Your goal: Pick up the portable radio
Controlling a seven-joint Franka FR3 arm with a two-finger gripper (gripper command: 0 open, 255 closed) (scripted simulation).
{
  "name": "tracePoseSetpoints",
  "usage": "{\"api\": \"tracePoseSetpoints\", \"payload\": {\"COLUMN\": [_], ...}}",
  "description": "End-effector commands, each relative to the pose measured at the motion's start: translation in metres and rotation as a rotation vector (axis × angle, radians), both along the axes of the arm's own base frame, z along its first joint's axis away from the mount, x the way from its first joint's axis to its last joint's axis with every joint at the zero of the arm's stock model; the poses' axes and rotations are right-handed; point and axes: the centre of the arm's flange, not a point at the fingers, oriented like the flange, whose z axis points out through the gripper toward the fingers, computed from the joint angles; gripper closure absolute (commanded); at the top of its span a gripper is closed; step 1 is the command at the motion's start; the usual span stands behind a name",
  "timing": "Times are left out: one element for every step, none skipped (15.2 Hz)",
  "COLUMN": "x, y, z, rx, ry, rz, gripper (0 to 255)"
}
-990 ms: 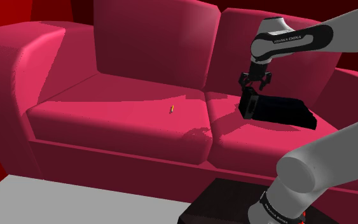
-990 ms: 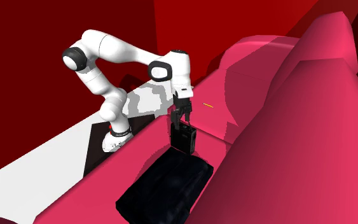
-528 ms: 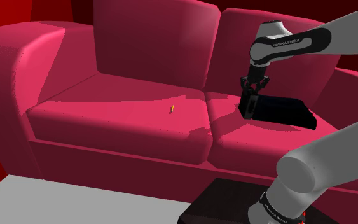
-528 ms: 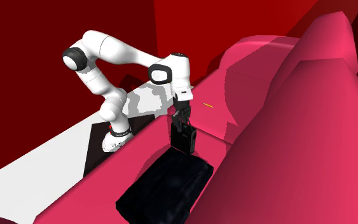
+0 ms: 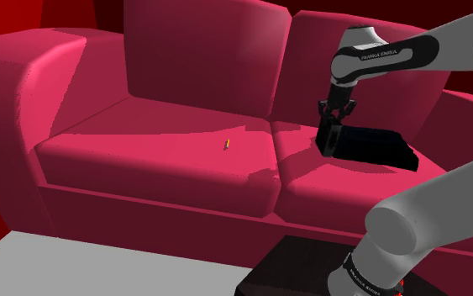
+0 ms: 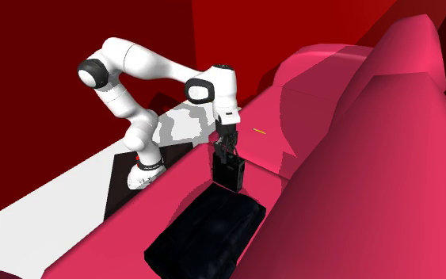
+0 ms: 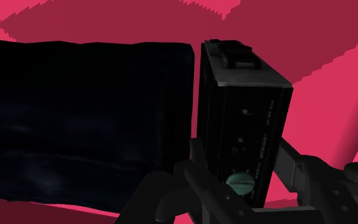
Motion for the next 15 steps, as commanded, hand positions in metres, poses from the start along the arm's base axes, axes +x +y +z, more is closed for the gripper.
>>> {"api": "tracePoseSetpoints", "payload": {"x": [0.000, 0.000, 0.000, 0.000, 0.000, 0.000, 0.000, 0.000, 0.000, 0.000, 0.000, 0.000, 0.000, 0.000, 0.000], "y": [0.000, 0.000, 0.000, 0.000, 0.000, 0.000, 0.000, 0.000, 0.000, 0.000, 0.000, 0.000, 0.000, 0.000, 0.000], "z": [0.009, 0.015, 0.020, 0.025, 0.030, 0.036, 0.041, 0.046, 0.052, 0.057, 0.062, 0.067, 0.073, 0.073, 0.073], "rx": [0.000, 0.000, 0.000, 0.000, 0.000, 0.000, 0.000, 0.000, 0.000, 0.000, 0.000, 0.000, 0.000, 0.000, 0.000], "ry": [0.000, 0.000, 0.000, 0.000, 0.000, 0.000, 0.000, 0.000, 0.000, 0.000, 0.000, 0.000, 0.000, 0.000, 0.000], "rz": [0.001, 0.001, 0.001, 0.001, 0.001, 0.001, 0.001, 0.001, 0.001, 0.001, 0.001, 0.001, 0.001, 0.001, 0.001], "gripper": [255, 255, 255, 255, 255, 255, 255, 255, 255, 255, 255, 255, 255, 255, 255]}}
